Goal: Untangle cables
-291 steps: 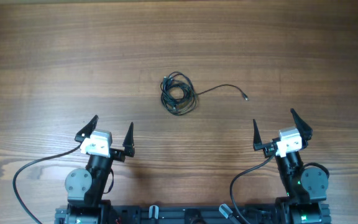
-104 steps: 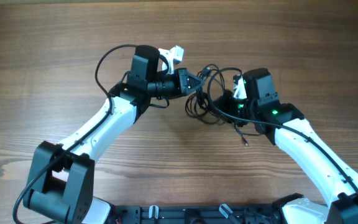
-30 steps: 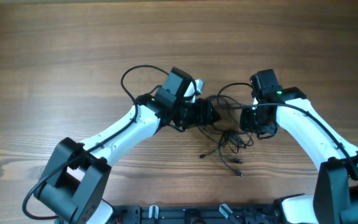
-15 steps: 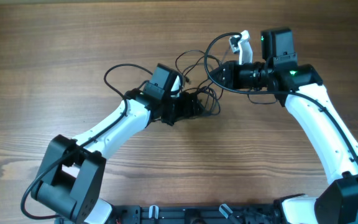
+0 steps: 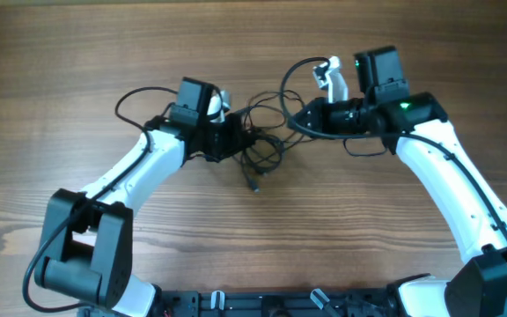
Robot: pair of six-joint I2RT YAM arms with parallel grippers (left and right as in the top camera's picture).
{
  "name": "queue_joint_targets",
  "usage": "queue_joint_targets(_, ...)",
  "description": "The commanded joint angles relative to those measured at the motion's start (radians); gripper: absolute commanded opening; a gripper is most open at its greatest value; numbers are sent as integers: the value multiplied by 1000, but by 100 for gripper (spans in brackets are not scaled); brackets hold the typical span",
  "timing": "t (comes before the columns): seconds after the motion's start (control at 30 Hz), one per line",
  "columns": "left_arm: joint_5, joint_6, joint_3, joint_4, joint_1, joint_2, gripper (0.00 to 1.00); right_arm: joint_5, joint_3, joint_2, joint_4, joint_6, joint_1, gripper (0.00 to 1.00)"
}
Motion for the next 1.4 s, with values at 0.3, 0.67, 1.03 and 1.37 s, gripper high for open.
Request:
queue_joint_targets(0.3, 188, 175, 3, -151, 529, -216, 4, 829, 16, -17, -379, 31, -261, 5)
queue_joint_targets(0.67, 321, 232, 3, -138, 446, -215, 4, 52, 16, -17, -270, -389, -235, 54)
queue_joint_targets(1.03, 642, 95, 5, 293, 267, -271, 4, 50, 14, 98, 26, -351, 98, 59)
queue_joint_targets(1.37, 690, -47, 5, 323, 262, -311, 4, 71, 14, 167, 314, -333, 240, 65)
